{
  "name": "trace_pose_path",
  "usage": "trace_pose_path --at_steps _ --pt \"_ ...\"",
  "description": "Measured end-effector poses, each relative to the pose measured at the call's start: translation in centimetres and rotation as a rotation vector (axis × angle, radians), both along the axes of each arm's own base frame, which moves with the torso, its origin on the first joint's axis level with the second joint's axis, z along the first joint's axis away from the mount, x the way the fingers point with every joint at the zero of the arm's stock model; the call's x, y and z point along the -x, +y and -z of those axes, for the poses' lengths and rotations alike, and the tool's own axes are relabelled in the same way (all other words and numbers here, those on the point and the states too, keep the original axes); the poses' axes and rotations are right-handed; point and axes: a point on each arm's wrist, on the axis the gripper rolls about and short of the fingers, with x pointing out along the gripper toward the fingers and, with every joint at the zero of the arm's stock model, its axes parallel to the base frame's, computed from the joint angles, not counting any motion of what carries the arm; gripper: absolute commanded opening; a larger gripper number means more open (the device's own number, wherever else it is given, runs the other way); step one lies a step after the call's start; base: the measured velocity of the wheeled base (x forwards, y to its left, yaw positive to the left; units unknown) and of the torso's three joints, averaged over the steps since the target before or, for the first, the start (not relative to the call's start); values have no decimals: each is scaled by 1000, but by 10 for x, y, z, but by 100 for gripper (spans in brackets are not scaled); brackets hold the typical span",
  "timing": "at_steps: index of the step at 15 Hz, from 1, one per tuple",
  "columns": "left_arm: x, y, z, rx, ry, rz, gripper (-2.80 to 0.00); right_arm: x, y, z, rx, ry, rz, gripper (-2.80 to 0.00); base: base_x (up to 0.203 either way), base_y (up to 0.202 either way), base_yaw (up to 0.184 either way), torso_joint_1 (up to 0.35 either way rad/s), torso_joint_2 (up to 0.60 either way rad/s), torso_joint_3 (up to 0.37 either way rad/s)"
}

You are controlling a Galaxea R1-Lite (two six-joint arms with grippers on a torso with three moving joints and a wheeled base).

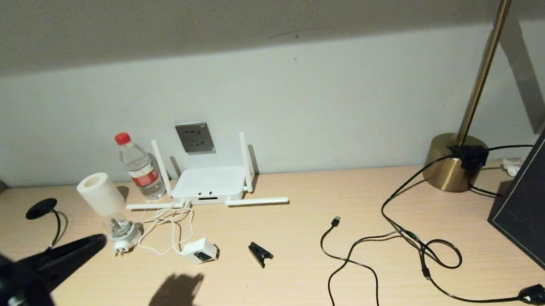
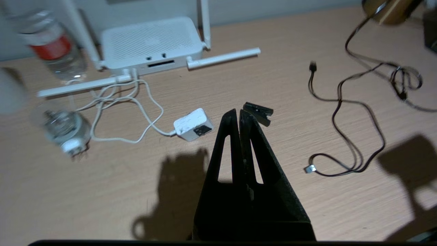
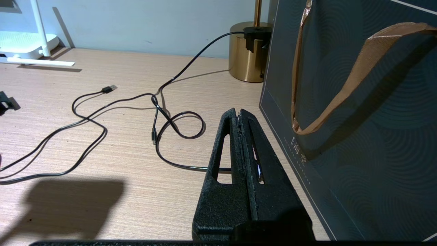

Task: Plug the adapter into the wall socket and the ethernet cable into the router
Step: Pick up plug

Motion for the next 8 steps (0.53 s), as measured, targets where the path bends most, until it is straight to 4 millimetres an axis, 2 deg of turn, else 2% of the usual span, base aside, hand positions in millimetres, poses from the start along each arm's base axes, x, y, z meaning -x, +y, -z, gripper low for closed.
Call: trace_pose_path --at_steps 3,5,7,8 --pt "-70 -11 21 -88 60 189 -280 0 0 0 0 0 0 -280 0 0 0 0 0 0" --pt "-109 -17 39 -190 52 301 -280 0 0 0 0 1 0 -280 0 0 0 0 0 0" --pt "-139 -23 60 -354 -3 406 -280 0 0 0 0 1 0 -280 0 0 0 0 0 0" --pt "-147 -25 72 -434 -22 454 -280 0 0 0 0 0 0 -280 0 0 0 0 0 0"
